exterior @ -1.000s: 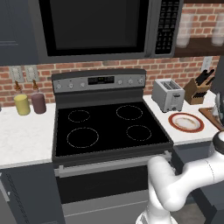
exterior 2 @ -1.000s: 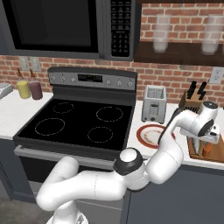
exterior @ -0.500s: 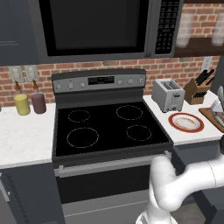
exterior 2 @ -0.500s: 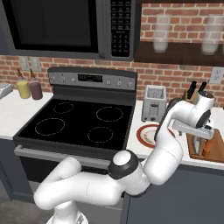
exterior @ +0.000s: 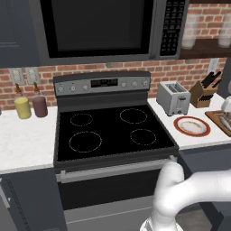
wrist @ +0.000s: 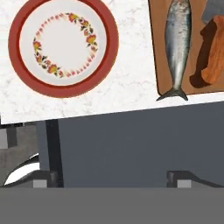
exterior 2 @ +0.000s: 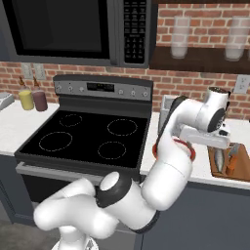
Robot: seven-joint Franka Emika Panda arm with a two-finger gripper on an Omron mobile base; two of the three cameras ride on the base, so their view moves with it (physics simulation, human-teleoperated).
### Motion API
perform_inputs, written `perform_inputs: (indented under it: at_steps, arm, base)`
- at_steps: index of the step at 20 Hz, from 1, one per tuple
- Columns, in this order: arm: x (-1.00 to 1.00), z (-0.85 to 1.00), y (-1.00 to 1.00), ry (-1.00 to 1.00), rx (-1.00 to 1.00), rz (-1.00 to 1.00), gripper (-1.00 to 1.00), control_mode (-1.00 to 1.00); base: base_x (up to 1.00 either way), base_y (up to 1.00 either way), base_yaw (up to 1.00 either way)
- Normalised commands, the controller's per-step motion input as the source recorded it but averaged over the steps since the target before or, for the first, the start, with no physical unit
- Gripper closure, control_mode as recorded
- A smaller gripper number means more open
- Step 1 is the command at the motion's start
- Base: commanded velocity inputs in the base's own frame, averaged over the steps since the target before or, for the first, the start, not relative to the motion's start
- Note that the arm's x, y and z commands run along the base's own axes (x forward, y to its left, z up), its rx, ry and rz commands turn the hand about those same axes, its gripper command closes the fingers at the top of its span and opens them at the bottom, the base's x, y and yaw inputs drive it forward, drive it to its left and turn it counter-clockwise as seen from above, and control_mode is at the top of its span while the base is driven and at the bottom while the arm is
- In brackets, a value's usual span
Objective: Pick up the knife from the drawer and place it on the cutting board. Then place the meat from the plate to the cutting board.
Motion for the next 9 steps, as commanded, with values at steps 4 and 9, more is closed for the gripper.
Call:
perform_inputs:
  at_steps: [4, 9]
  arm:
    - [-0.74, 0.70, 0.84, 0.01, -0.12, 0.01, -1.00, -1.00]
    - [-0.91, 0.24, 1.00, -0.06, -0.13, 0.00, -1.00, -1.00]
  base:
    - [0.00, 0.00, 0.00]
    - [0.00, 0.00, 0.00]
